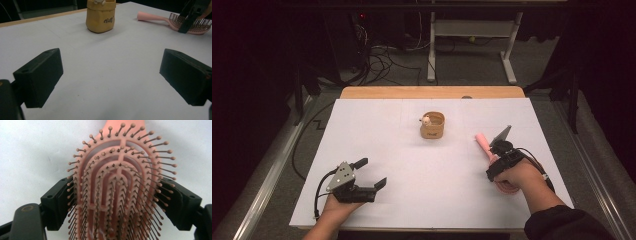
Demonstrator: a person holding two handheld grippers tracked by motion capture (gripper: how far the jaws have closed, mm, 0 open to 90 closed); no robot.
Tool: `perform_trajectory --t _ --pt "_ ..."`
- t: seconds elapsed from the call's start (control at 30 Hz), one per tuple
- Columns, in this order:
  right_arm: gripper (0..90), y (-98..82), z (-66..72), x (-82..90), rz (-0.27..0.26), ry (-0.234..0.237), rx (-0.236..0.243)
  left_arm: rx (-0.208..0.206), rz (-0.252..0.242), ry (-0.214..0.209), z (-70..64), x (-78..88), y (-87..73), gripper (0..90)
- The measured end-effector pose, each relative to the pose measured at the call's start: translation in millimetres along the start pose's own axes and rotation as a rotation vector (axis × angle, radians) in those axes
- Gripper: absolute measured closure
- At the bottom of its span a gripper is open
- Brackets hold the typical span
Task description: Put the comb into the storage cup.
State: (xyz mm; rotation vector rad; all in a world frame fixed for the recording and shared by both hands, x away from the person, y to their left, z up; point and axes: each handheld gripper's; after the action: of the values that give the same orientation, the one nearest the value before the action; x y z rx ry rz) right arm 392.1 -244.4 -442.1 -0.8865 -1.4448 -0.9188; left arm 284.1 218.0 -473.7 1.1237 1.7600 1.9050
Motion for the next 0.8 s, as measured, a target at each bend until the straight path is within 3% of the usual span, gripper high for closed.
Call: perform_trajectory --t 0.27,0.6,0.67,0.77,0.8 --pt "18.9 5.1 0.0 -0.4 0.038 -0.002 0.002 -0.003 0.005 -0.003 -0.2 -0.2 -0.3 5.8" --pt "17.6 4.8 0.2 -0.8 0.032 -0.003 0.018 0.001 -0.006 0.009 1.8 0.0 -0.7 5.6" --pt "17.6 4.6 0.0 -0.9 0.030 -0.002 0.019 0.013 -0.019 0.011 2.8 1.1 -0.5 4.7" --pt "18.4 3.0 -0.3 -0.9 0.017 0.000 0.018 0.084 -0.053 0.005 7.7 3.6 0.0 2.4" --pt "18.4 3.0 -0.3 -0.9 0.017 0.000 0.018 0.090 -0.065 0.012 9.0 4.8 0.0 2.4"
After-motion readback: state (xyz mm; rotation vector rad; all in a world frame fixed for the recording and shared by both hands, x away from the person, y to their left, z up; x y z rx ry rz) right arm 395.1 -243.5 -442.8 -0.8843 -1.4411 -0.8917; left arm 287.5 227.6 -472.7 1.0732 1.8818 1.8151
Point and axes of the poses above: each handheld gripper's, and its own axes: x roughly backward along the jaws, y roughly out of its top, z roughly to its left, and after that the axes turned 1 degree about -z, right-handed
